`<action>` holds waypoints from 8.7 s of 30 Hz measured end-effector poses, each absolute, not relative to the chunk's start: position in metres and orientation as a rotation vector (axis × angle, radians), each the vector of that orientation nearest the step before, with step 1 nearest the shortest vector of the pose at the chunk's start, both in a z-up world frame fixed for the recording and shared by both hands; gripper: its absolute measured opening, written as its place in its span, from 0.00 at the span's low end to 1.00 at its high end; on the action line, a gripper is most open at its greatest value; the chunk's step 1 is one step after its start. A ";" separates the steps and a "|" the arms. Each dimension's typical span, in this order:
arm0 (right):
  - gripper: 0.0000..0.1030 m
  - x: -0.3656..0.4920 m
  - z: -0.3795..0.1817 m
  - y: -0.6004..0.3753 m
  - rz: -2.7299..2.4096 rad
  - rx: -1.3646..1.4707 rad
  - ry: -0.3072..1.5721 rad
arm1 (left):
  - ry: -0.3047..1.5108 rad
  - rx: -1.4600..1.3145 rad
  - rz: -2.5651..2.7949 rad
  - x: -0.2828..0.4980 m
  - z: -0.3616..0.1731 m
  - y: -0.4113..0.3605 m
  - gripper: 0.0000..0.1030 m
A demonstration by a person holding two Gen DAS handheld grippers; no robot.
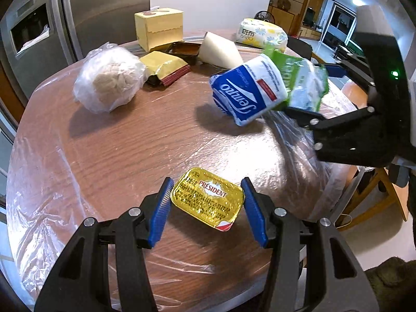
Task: Collect trash
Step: 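Grasp the gold butter portion with the left tool while the right tool grasps the green chip bag, then carry the butter portion and chip bag over the black bin, then open both tools to drop the butter portion and chip bag into the bin, then move both tools back over the table toward the Tempo tissue pack, then grasp the white plastic bread bag with the left tool while the right tool grasps the Tempo pack, then carry the bread bag and Tempo pack down over the black bin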
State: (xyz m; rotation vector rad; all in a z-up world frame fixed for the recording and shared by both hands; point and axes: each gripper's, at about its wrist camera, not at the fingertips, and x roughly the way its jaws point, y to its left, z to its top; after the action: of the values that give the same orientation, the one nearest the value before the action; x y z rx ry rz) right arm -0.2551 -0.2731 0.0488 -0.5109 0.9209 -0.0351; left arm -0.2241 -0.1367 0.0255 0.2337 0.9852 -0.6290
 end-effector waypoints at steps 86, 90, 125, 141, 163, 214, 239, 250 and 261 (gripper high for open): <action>0.75 -0.433 0.057 -0.240 0.373 -0.148 1.106 | 0.970 0.367 -0.663 -0.364 0.031 -0.111 0.53; 0.75 -0.433 0.046 -0.239 0.375 -0.143 1.134 | 0.994 0.383 -0.658 -0.366 0.020 -0.113 0.53; 0.75 -0.400 -0.050 -0.225 0.348 -0.139 1.306 | 1.124 0.465 -0.646 -0.352 -0.058 -0.130 0.53; 0.84 -0.396 -0.055 -0.236 0.331 -0.083 1.324 | 1.118 0.470 -0.676 -0.349 -0.057 -0.133 0.82; 0.85 -0.393 -0.056 -0.243 0.307 -0.047 1.322 | 1.139 0.451 -0.661 -0.341 -0.058 -0.128 0.83; 0.96 -0.228 0.018 -0.259 0.290 -0.049 1.067 | 0.982 0.109 -0.463 -0.084 0.044 -0.115 0.98; 0.47 -0.224 0.029 -0.278 0.321 0.068 1.037 | 1.009 0.141 -0.510 -0.097 0.036 -0.114 0.60; 0.46 -0.228 0.031 -0.278 0.338 0.096 1.020 | 0.976 0.153 -0.512 -0.133 0.046 -0.106 0.60; 0.45 -0.232 0.033 -0.279 0.317 0.088 1.013 | 0.958 0.149 -0.514 -0.165 0.050 -0.102 0.60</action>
State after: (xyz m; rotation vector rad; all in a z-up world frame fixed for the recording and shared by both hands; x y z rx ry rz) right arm -0.2315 -0.2790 0.0335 0.0875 1.0134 0.3172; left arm -0.1655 -0.1021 0.0500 0.1486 0.9584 -0.5137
